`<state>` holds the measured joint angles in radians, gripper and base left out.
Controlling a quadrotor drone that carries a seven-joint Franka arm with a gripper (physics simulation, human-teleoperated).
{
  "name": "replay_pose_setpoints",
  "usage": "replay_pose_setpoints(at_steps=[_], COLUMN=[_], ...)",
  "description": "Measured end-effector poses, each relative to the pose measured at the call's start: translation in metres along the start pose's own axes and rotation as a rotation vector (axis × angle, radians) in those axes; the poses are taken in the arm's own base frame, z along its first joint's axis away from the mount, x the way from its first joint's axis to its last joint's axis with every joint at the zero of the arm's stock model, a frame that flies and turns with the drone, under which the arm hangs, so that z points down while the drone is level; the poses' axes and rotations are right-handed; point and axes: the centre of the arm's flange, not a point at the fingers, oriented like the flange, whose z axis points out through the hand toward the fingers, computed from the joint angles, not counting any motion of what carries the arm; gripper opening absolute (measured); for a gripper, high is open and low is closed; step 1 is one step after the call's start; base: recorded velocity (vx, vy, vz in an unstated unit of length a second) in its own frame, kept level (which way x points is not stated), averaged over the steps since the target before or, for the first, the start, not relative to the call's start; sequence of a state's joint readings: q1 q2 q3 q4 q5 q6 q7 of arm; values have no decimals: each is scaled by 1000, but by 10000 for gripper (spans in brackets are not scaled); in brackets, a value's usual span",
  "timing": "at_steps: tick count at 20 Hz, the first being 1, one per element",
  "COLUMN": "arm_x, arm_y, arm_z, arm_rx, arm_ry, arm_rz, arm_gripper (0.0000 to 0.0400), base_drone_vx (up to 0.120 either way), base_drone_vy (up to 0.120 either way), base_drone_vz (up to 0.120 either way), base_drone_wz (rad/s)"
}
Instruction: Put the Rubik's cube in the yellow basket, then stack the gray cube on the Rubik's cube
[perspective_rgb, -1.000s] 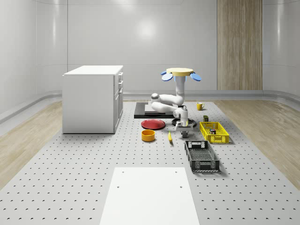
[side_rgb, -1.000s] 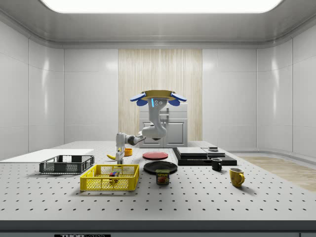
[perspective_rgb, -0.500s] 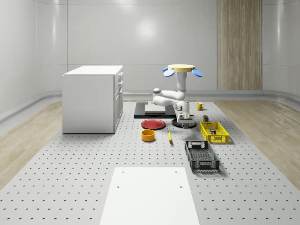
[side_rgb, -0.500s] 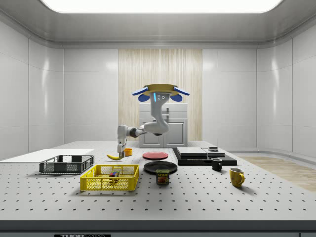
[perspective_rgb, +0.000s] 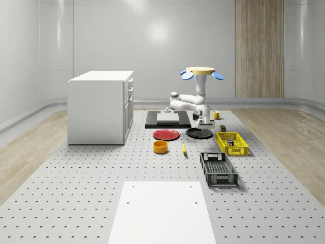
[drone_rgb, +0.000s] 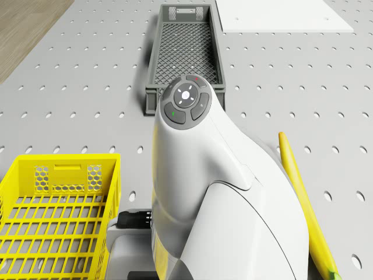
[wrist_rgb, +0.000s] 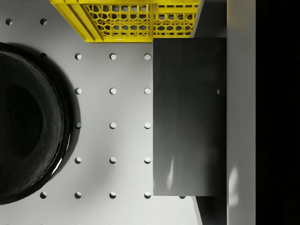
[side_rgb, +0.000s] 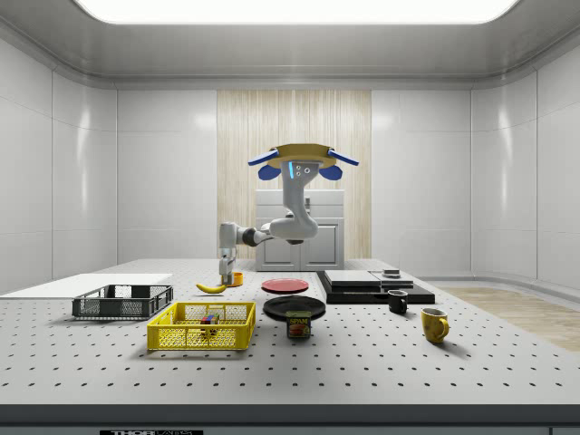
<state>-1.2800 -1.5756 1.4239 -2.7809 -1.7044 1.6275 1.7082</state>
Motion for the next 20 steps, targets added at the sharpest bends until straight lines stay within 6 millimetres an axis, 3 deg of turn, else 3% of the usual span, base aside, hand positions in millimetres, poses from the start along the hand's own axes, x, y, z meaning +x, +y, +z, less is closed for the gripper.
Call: replay_pose_setpoints(at_steps=[20], arm_x=[0], arm_y=[0], arm_z=[-1], arm_rx=[0], arm_ry=[0], arm_rz=[0], arm_gripper=[250], base_drone_vx=[0], base_drone_vy=[120], base_drone_vz=[0], base_drone_wz=[0])
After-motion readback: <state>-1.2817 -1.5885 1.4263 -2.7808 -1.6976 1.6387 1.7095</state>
